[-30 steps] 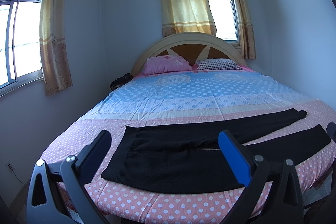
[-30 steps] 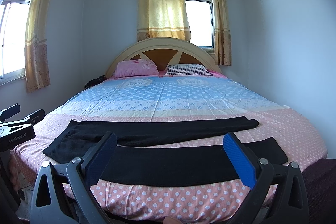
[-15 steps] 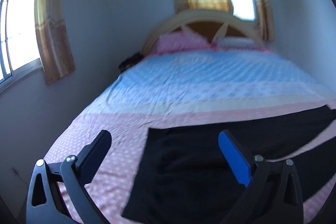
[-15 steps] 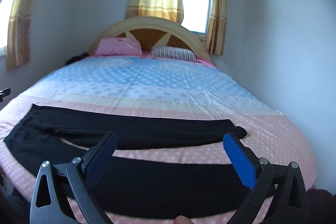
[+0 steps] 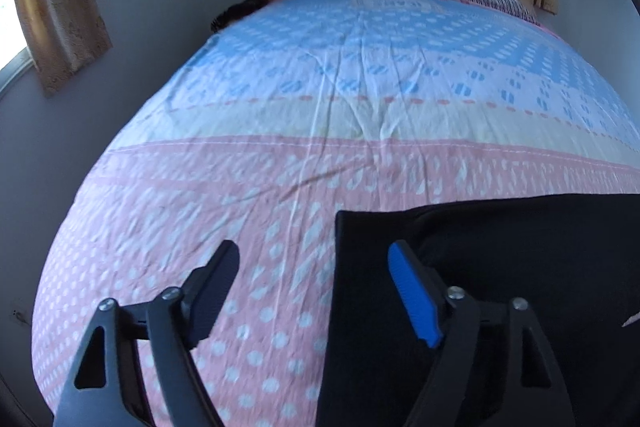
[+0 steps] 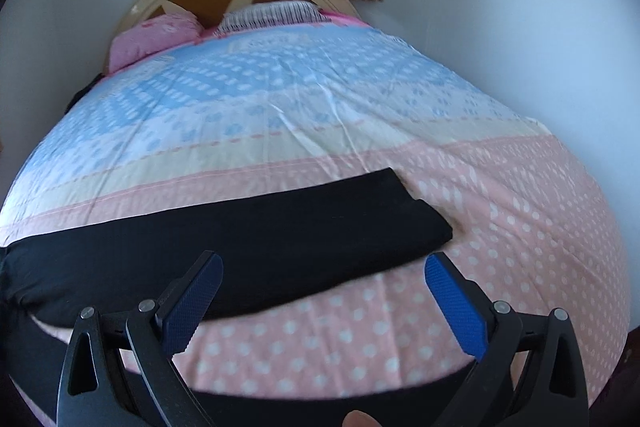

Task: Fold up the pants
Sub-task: 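Lower both tools and close each on a black pants leg end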

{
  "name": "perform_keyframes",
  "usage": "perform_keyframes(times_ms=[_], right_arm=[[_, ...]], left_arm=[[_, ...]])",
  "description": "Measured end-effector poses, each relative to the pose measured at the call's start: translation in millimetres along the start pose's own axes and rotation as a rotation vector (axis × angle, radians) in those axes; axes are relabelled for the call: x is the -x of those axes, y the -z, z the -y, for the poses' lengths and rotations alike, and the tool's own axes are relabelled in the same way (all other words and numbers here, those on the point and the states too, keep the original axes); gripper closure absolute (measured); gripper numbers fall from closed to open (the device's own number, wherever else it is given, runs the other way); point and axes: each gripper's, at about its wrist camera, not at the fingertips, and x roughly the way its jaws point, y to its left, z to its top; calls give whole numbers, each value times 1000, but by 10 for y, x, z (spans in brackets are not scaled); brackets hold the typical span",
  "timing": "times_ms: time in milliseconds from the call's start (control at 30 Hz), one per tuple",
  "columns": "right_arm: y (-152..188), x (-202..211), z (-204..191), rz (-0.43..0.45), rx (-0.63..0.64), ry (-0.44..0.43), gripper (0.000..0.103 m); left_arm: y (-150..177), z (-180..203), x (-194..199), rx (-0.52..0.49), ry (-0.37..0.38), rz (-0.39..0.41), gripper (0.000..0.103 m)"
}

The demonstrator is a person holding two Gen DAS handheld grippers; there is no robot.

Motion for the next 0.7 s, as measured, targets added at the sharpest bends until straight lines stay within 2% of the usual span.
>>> perform_keyframes(times_ms=[100, 200, 300, 333, 500, 700], right_arm=[[-102, -243, 152, -44, -19, 9, 8], [-186, -433, 291, -78, -48, 9, 10], [-249, -584, 422, -108, -77, 7, 14], [-271, -630, 467, -117, -84, 6, 16], [-368, -853, 662, -151, -117, -3, 17], [-520, -1066, 829, -165, -135, -31, 17]], left_arm=[[-87, 38, -142, -10, 40, -29, 36], [-172, 72, -289, -27, 67, -45, 43], [-218, 77, -390, -32, 105, -65, 60], [-215, 73, -401, -28, 129, -69, 68], [-188, 111, -362, -55, 136, -57, 72], [-195, 140, -368, -65, 111, -51, 72]])
